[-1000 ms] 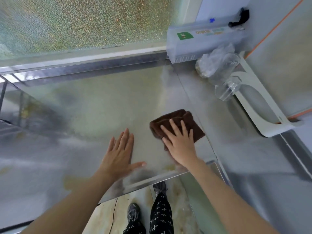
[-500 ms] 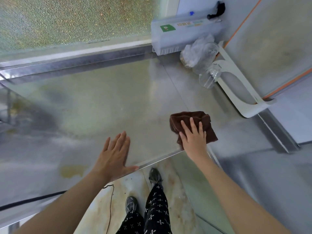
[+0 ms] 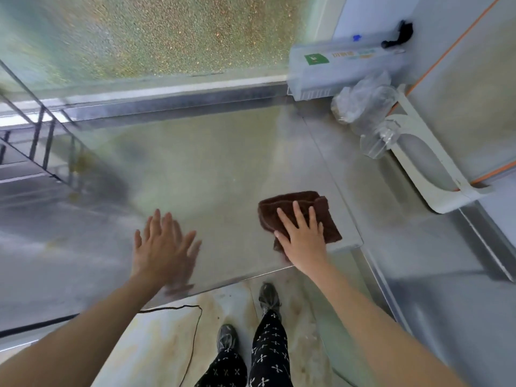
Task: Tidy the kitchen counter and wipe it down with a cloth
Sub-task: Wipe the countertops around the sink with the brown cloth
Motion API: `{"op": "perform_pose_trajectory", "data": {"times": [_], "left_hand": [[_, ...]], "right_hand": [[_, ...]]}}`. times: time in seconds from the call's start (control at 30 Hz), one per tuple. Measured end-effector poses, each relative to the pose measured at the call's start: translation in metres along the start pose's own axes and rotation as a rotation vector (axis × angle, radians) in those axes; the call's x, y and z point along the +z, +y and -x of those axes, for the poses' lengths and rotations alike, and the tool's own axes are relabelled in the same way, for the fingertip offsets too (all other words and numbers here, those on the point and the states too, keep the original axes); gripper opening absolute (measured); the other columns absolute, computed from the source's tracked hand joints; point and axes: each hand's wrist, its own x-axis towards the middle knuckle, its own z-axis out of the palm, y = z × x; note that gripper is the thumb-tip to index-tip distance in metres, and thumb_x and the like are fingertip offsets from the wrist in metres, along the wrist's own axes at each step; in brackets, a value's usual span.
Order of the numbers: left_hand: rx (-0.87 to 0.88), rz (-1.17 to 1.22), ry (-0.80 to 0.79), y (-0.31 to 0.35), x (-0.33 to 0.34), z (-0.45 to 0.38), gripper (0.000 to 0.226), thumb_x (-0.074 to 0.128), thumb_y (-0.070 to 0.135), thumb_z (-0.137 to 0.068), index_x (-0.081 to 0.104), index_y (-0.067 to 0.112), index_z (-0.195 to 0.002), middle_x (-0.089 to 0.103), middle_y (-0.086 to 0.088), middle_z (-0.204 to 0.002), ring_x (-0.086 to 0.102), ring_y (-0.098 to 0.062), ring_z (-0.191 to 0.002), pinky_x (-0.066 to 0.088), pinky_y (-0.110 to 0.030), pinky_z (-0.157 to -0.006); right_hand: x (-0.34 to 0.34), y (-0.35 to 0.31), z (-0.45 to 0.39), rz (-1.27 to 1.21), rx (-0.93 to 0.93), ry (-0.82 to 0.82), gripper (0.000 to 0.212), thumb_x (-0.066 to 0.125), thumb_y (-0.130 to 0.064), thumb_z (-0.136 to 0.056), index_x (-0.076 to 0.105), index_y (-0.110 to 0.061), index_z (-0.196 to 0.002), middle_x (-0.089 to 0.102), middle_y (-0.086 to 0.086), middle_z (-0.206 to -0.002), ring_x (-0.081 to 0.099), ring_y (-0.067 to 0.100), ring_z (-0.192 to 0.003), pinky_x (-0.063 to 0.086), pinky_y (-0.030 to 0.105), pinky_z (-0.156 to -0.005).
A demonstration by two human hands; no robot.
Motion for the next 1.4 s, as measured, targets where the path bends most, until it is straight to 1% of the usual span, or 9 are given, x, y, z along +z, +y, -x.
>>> {"op": "perform_pose_trajectory", "data": {"times": [0.13, 0.4, 0.53, 0.7, 1.0, 1.1, 1.2, 1.33, 1.4], "left_hand": [[-0.222, 0.044, -0.04, -0.065, -0.012, 0.001, 0.062, 0.037, 0.052, -0.092, 0.02, 0.026, -0.146, 0.001, -0.005, -0.158, 0.005, -0.027, -0.145, 0.007, -0.049, -0.116], [-0.208, 0.081, -0.133, -0.085, -0.008, 0.007, 0.066, 0.035, 0.059, -0.09, 0.015, 0.032, -0.147, 0.0, 0.0, -0.159, 0.002, -0.025, -0.146, 0.006, -0.048, -0.117], [-0.171, 0.091, -0.123, -0.091, -0.012, 0.011, 0.061, 0.033, 0.054, -0.093, 0.017, 0.032, -0.146, 0.003, 0.002, -0.159, 0.004, -0.024, -0.146, 0.005, -0.048, -0.117], [-0.15, 0.024, -0.067, -0.107, -0.017, 0.034, 0.065, 0.031, 0.05, -0.095, 0.009, 0.021, -0.148, -0.003, -0.002, -0.159, 0.0, -0.022, -0.146, 0.004, -0.045, -0.118], [-0.056, 0.322, 0.086, -0.036, -0.016, 0.02, 0.048, 0.02, 0.03, -0.101, 0.012, 0.021, -0.148, -0.005, -0.002, -0.158, -0.008, -0.021, -0.146, 0.001, -0.044, -0.119], [-0.043, 0.372, 0.13, -0.016, -0.019, 0.011, 0.046, 0.02, 0.024, -0.101, 0.015, 0.021, -0.147, 0.001, 0.001, -0.159, -0.002, -0.019, -0.146, 0.005, -0.041, -0.119], [0.022, 0.249, 0.052, 0.006, -0.004, 0.005, 0.048, 0.025, 0.021, -0.1, 0.015, 0.022, -0.147, 0.002, 0.003, -0.159, 0.003, -0.018, -0.146, 0.009, -0.039, -0.118], [0.056, 0.101, -0.11, 0.032, 0.023, 0.02, 0.059, 0.023, 0.044, -0.095, 0.023, 0.015, -0.146, 0.022, -0.002, -0.155, 0.027, -0.028, -0.141, 0.032, -0.049, -0.108], [0.008, 0.06, -0.162, 0.03, 0.026, 0.013, 0.065, 0.016, 0.052, -0.093, 0.012, 0.016, -0.147, 0.017, -0.001, -0.156, 0.022, -0.03, -0.142, 0.029, -0.052, -0.109]], "right_hand": [[-0.01, -0.039, -0.024, -0.103, 0.145, 0.025, 0.054, 0.027, -0.049, -0.097, 0.012, -0.037, -0.148, -0.004, 0.002, -0.159, -0.007, 0.041, -0.143, 0.005, 0.06, -0.112], [0.046, -0.144, 0.035, 0.131, -0.436, -0.013, 0.05, 0.047, -0.049, -0.085, 0.043, -0.039, -0.134, 0.042, 0.001, -0.146, 0.041, 0.043, -0.13, 0.037, 0.064, -0.094], [0.036, -0.131, 0.014, 0.16, -0.485, -0.05, 0.051, 0.027, -0.052, -0.091, 0.029, -0.042, -0.141, 0.027, -0.001, -0.154, 0.027, 0.041, -0.138, 0.032, 0.063, -0.102], [0.007, -0.14, -0.03, 0.008, -0.164, -0.031, 0.053, 0.025, -0.05, -0.097, 0.012, -0.039, -0.147, -0.004, 0.0, -0.159, -0.008, 0.039, -0.143, 0.006, 0.06, -0.112], [0.018, -0.213, 0.019, -0.006, -0.461, -0.182, 0.056, 0.033, -0.045, -0.097, 0.014, -0.034, -0.148, 0.002, -0.001, -0.159, -0.005, 0.034, -0.144, 0.008, 0.053, -0.114], [-0.003, -0.181, 0.003, -0.234, -0.437, -0.012, 0.042, 0.037, -0.031, -0.099, 0.042, -0.022, -0.139, 0.028, 0.003, -0.154, 0.027, 0.024, -0.139, 0.024, 0.037, -0.112], [-0.012, -0.128, -0.02, -0.162, -0.27, 0.16, 0.038, 0.038, -0.022, -0.099, 0.047, -0.01, -0.134, 0.031, 0.014, -0.151, 0.028, 0.03, -0.139, 0.021, 0.036, -0.113], [-0.005, -0.098, -0.039, 0.018, -0.283, 0.005, 0.054, 0.017, -0.045, -0.099, 0.023, -0.023, -0.147, 0.009, 0.007, -0.158, 0.009, 0.031, -0.145, 0.015, 0.045, -0.114], [0.001, -0.101, -0.044, 0.085, -0.333, -0.027, 0.068, -0.004, -0.056, -0.091, 0.022, -0.029, -0.148, 0.011, 0.004, -0.158, 0.011, 0.031, -0.144, 0.019, 0.052, -0.112]]}}
